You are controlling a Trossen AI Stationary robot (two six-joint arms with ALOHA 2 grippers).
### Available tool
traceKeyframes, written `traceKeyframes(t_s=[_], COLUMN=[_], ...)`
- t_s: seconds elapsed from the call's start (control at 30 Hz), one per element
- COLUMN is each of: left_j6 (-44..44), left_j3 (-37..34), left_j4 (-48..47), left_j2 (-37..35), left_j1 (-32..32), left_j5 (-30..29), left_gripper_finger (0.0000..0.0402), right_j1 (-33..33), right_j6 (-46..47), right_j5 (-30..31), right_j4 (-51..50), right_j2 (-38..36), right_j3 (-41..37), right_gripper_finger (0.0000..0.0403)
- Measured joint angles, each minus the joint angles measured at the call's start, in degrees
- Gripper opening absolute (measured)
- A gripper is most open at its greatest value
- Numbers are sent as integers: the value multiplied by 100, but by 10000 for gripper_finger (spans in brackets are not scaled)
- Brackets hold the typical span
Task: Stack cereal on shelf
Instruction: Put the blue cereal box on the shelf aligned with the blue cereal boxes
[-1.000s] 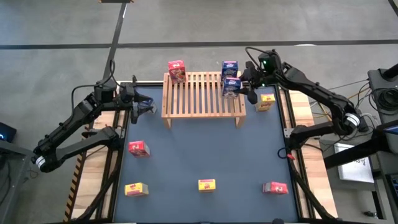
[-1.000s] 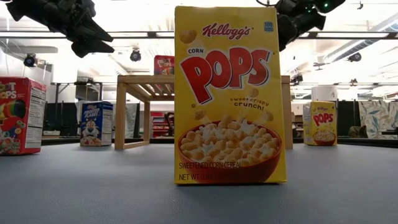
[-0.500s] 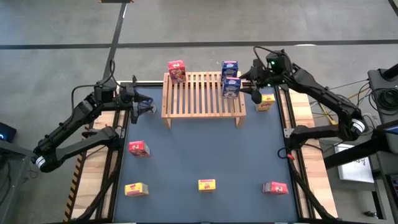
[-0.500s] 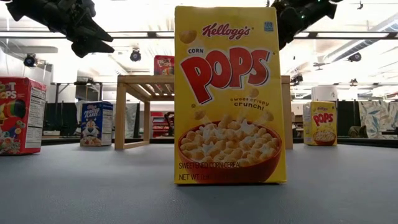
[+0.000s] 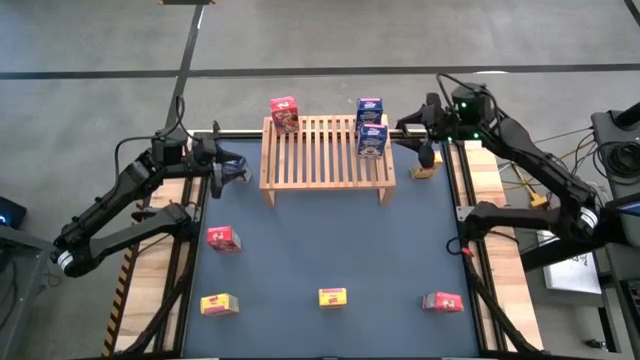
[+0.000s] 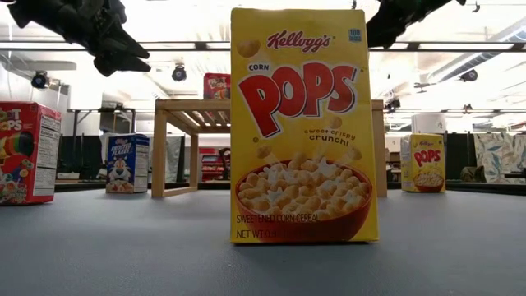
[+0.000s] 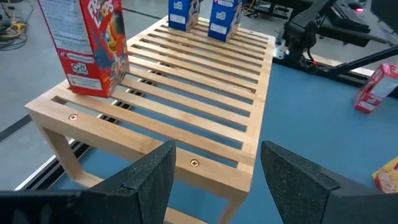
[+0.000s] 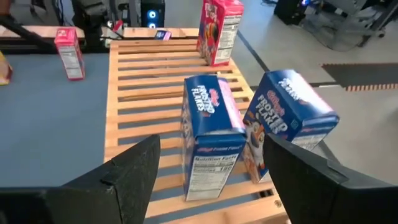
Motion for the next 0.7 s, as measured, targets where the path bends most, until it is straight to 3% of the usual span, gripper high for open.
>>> traceKeyframes(t_s=[0.13,0.3,0.47,0.7], left_j6=[42,41,44,178], left_j3=[-29,-36,-36,-39], left_j4=[-49,-302,-306,-606], left_j2=[2,18,118,533], left_j1=[0,0,0,5], left_j5=[-257,-1399,-1817,-2995], left_gripper_finger=[219,219,219,219], right_j1=[1,39,72,316], right_j6=[119,256,456,582], right_j5=[-10,-15,-16,-17], right_j4=[-310,-284,-217,89], right_j2=[-134,-344,-543,-932], right_j3=[-21,-298,-633,-947], right_gripper_finger=[267,261,256,256])
